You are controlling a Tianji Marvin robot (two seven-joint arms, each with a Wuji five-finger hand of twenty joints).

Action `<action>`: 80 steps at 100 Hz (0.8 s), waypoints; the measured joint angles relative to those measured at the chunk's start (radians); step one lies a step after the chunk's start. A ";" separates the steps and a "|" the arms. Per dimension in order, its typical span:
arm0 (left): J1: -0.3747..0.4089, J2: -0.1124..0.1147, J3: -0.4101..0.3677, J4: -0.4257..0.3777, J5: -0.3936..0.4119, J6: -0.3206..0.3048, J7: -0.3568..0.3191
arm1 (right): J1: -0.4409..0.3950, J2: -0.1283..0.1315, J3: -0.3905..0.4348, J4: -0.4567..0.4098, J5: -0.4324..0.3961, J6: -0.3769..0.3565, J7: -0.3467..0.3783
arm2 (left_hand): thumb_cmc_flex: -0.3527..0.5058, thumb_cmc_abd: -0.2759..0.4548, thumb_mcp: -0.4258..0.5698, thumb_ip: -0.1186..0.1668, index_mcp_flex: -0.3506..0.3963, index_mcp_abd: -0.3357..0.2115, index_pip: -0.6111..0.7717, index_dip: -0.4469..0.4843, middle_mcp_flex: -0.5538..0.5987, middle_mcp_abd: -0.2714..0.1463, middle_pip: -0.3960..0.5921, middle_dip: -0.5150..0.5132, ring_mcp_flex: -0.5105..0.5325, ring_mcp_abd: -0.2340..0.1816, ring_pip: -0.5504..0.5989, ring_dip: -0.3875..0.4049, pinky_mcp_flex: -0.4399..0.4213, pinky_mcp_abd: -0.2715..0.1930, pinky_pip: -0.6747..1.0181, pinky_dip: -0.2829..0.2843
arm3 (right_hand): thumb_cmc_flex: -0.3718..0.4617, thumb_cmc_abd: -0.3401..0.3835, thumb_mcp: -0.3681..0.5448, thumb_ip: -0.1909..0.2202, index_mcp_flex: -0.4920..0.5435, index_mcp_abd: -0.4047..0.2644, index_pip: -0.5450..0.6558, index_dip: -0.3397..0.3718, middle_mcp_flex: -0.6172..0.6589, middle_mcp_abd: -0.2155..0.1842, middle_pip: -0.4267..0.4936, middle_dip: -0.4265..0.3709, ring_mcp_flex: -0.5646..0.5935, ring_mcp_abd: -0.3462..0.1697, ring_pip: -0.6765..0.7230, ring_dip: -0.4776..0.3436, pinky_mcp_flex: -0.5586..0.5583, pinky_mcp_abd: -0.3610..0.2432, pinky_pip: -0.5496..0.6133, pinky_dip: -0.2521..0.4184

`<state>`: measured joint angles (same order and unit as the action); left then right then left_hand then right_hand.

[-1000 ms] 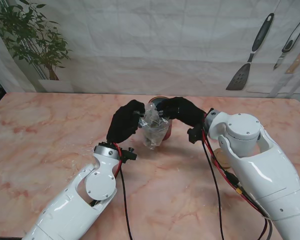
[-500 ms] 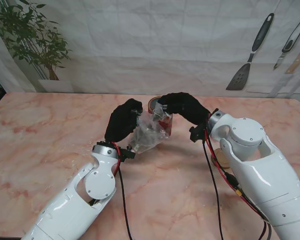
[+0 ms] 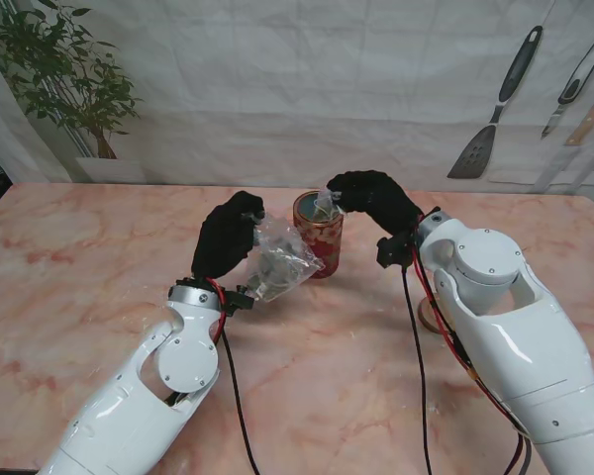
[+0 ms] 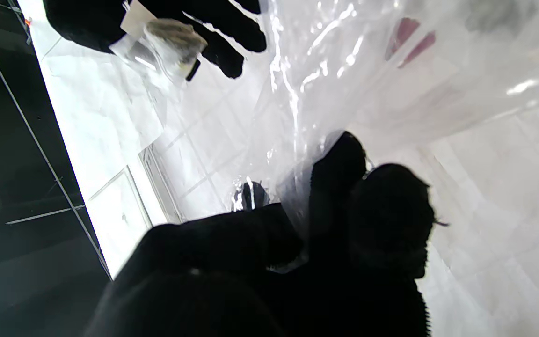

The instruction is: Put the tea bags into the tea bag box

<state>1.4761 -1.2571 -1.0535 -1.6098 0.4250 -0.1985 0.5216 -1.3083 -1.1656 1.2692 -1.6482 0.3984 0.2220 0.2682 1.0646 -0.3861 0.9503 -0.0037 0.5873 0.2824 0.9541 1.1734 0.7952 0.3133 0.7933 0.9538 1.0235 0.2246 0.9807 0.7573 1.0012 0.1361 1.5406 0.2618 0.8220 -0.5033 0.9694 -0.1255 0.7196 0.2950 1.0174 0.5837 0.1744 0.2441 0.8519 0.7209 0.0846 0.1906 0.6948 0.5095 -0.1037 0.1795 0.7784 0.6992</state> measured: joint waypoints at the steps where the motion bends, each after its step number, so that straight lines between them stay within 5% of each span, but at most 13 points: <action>1: 0.001 0.000 -0.003 -0.001 0.001 0.001 0.000 | 0.001 0.000 0.000 0.000 -0.003 0.002 -0.002 | 0.000 0.000 0.000 0.000 0.000 0.000 0.000 0.000 0.000 0.000 0.000 0.000 0.000 0.000 0.000 0.000 0.000 0.000 0.000 0.000 | 0.000 0.000 0.000 0.000 0.000 0.000 0.000 0.000 0.000 0.000 0.000 0.000 0.000 0.000 0.000 0.000 0.000 0.000 0.000 0.000; 80: 0.086 0.015 -0.159 -0.060 0.005 0.057 0.016 | 0.172 -0.053 -0.050 0.215 -0.067 0.095 -0.169 | 0.000 0.000 0.000 0.000 0.000 0.000 0.000 0.000 0.000 0.000 0.000 0.000 0.000 0.000 0.000 0.000 0.000 0.000 0.000 0.000 | 0.000 0.000 0.000 0.000 0.000 0.000 0.000 0.000 0.000 -0.014 0.051 0.032 0.000 -0.012 0.035 0.028 0.001 -0.012 0.005 0.024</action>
<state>1.5625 -1.2424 -1.2126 -1.6695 0.4298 -0.1415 0.5372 -1.1367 -1.2190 1.2194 -1.4330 0.3318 0.3171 0.0991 1.0646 -0.3861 0.9503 -0.0037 0.5873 0.2824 0.9537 1.1734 0.7952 0.3133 0.7932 0.9538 1.0235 0.2246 0.9807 0.7573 1.0012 0.1361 1.5406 0.2617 0.8220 -0.5034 0.9696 -0.1255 0.7196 0.2952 1.0169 0.5837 0.1748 0.2305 0.9031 0.7527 0.0848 0.1790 0.7295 0.5376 -0.1026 0.1674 0.7830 0.7235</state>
